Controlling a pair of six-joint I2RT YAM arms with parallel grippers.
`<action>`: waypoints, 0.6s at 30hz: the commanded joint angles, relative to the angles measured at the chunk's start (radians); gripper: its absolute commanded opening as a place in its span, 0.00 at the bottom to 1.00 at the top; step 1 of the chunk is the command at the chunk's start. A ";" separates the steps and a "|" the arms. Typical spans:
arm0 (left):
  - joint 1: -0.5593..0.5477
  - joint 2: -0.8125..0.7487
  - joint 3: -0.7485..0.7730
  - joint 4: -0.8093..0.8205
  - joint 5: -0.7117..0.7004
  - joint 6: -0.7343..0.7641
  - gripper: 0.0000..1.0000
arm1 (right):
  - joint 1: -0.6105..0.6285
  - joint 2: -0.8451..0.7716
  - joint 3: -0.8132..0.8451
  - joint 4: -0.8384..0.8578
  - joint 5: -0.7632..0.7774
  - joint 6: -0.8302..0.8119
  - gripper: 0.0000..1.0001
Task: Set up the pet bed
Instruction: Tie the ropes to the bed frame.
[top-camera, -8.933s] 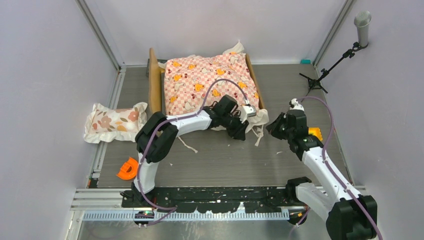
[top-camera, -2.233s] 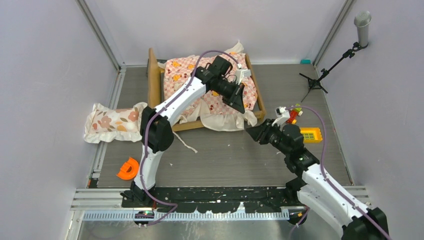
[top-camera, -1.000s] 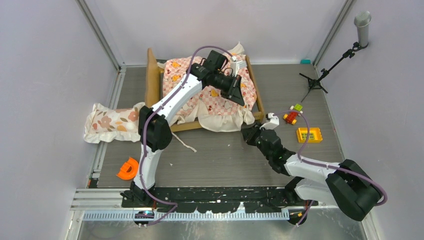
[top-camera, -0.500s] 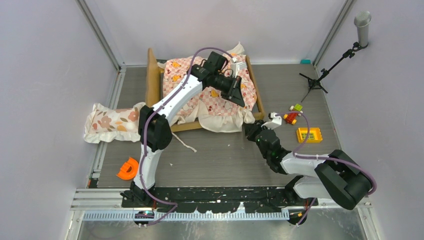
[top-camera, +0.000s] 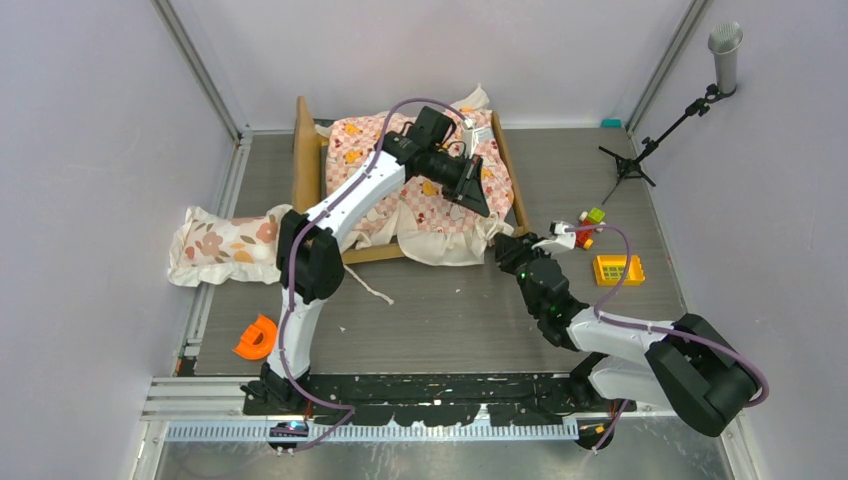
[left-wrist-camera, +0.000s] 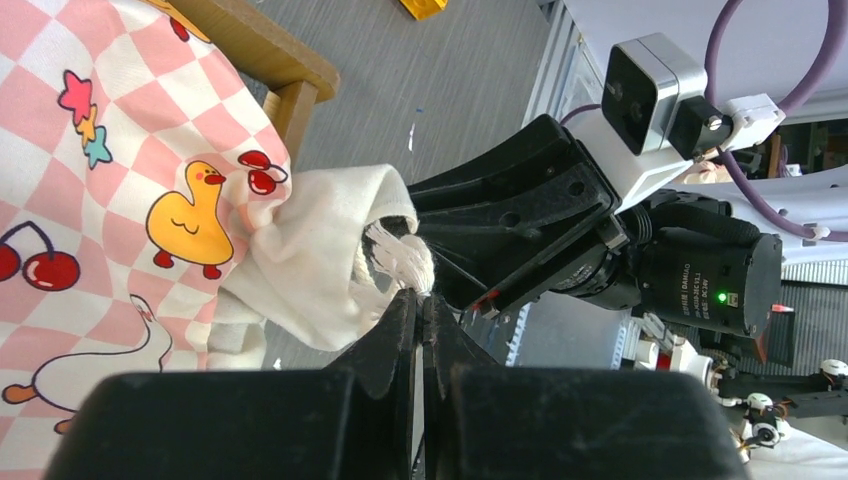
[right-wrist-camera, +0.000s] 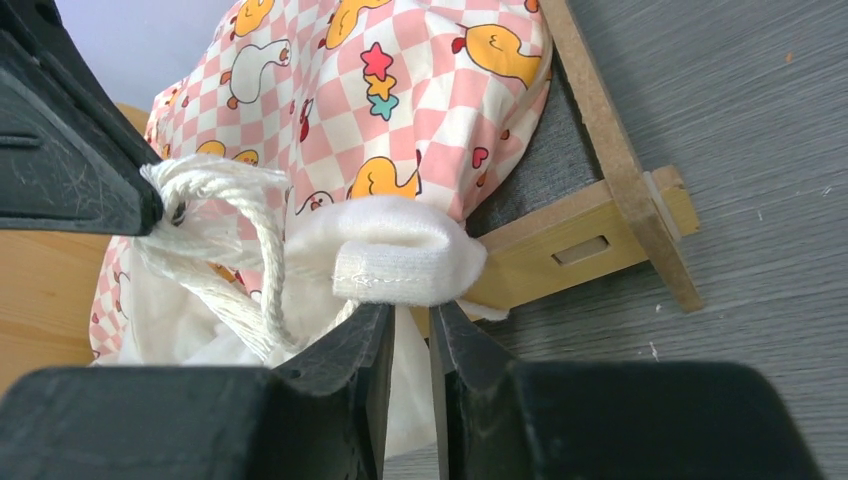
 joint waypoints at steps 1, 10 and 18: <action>0.007 -0.077 -0.008 0.052 0.075 -0.026 0.00 | -0.009 0.004 0.039 0.067 0.064 -0.015 0.25; 0.008 -0.085 -0.040 0.056 0.075 -0.015 0.00 | -0.062 -0.021 0.061 0.072 -0.002 -0.014 0.31; 0.012 -0.078 -0.047 0.055 0.073 -0.013 0.00 | -0.098 -0.036 0.071 0.104 -0.098 0.005 0.35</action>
